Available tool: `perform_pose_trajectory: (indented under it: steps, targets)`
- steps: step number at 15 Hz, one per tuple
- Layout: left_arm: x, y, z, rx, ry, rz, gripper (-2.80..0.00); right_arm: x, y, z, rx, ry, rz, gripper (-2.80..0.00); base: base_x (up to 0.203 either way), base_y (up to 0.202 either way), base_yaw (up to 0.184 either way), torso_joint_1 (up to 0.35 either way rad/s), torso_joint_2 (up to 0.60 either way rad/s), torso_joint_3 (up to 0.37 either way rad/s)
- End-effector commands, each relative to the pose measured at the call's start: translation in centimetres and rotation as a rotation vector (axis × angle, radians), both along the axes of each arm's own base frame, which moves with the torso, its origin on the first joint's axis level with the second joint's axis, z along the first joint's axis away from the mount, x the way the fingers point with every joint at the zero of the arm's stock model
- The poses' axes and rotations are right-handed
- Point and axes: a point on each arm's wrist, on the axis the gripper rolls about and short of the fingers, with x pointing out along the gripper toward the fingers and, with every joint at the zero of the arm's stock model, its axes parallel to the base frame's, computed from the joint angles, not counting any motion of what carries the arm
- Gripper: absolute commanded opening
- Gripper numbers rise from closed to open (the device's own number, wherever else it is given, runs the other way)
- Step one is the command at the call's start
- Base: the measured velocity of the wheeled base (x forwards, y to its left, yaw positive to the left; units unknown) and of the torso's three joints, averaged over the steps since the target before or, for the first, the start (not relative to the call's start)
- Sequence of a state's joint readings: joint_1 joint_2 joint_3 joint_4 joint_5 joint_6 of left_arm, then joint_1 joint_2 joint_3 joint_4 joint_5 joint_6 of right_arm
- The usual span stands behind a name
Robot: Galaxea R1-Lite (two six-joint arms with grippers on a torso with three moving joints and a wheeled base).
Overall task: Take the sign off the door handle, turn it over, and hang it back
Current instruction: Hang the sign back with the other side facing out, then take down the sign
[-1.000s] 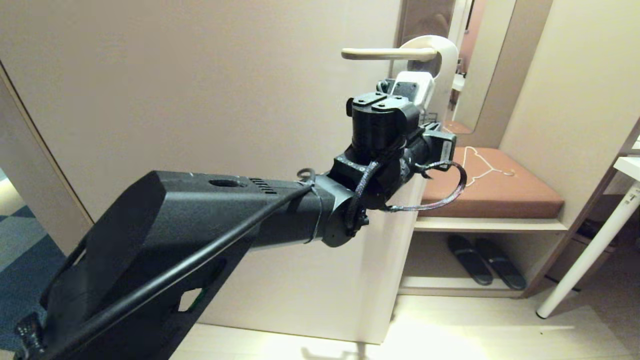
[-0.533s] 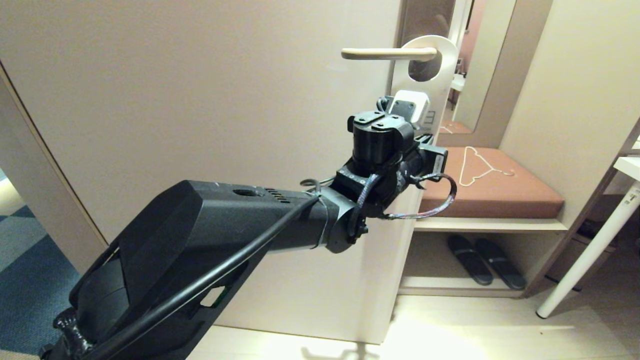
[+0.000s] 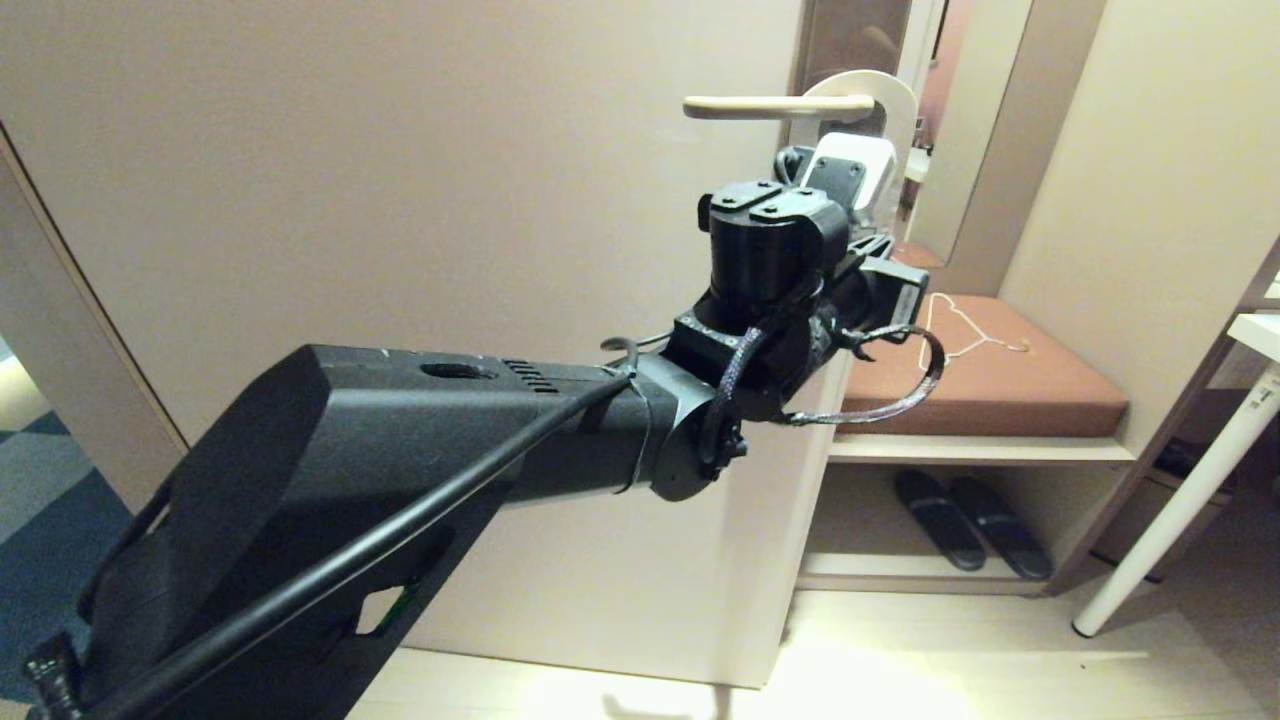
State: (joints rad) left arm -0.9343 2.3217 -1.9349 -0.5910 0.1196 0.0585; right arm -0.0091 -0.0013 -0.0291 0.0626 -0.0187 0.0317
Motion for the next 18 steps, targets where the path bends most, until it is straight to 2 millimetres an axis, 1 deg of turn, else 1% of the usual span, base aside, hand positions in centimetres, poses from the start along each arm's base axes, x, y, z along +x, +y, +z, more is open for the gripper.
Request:
perform_pose_trajectory:
  steps: [1, 2, 4, 5, 7, 9, 11, 12, 14, 16, 18]
  targets:
    - [-2.0, 0.8, 3.1, -0.046, -0.033, -0.020, -2.80, 0.0, 0.0, 0.0, 0.001, 0.002, 0.000, -2.80, 0.000, 0.000, 0.000, 0.000, 0.00, 0.000]
    - [-3.2, 1.1, 4.2, -0.055, -0.039, -0.033, -2.80, 0.0, 0.0, 0.0, 0.001, 0.002, 0.000, -2.80, 0.000, 0.000, 0.000, 0.000, 0.00, 0.000]
    - [-5.7, 2.5, 6.4, -0.067, -0.047, -0.058, -2.80, 0.0, 0.0, 0.0, 0.001, 0.002, 0.000, -2.80, 0.000, 0.000, 0.000, 0.000, 0.00, 0.000]
    - [-6.9, 3.5, 7.1, -0.062, -0.043, -0.068, -2.80, 0.0, 0.0, 0.0, 0.001, 0.002, 0.000, -2.80, 0.000, 0.000, 0.000, 0.000, 0.00, 0.000]
    - [-9.8, 6.4, 7.8, -0.029, -0.021, -0.082, -2.80, 0.0, 0.0, 0.0, 0.001, 0.002, 0.000, -2.80, 0.000, 0.000, 0.000, 0.000, 0.00, 0.000]
    - [-12.9, 10.7, 8.1, 0.005, -0.004, -0.085, -2.80, 0.0, 0.0, 0.0, 0.001, 0.002, 0.000, -2.80, 0.000, 0.000, 0.000, 0.000, 0.00, 0.000]
    - [-15.7, 16.2, 7.8, 0.022, 0.010, -0.047, -2.80, 0.0, 0.0, 0.0, 0.001, 0.002, 0.000, -2.80, 0.000, 0.000, 0.000, 0.000, 0.00, 0.000]
    - [-16.7, 18.8, 7.2, 0.030, 0.018, -0.018, -2.80, 0.0, 0.0, 0.0, 0.001, 0.002, 0.000, -2.80, 0.000, 0.000, 0.000, 0.000, 0.00, 0.000]
    - [-18.7, 24.4, 5.6, 0.048, 0.035, 0.060, -2.80, 0.0, 0.0, 0.0, 0.001, 0.002, 0.000, -2.80, 0.000, 0.000, 0.000, 0.000, 0.00, 0.000]
    - [-20.5, 29.3, 3.5, 0.066, 0.053, 0.157, -2.80, 0.0, 0.0, 0.0, 0.001, 0.000, 0.000, -2.80, 0.000, 0.000, 0.000, 0.000, 0.00, 0.000]
    - [-22.6, 33.5, 1.3, 0.086, 0.077, 0.272, -2.80, 0.0, 0.0, 0.0, 0.001, 0.002, 0.000, -2.80, 0.000, 0.000, 0.000, 0.000, 0.00, 0.000]
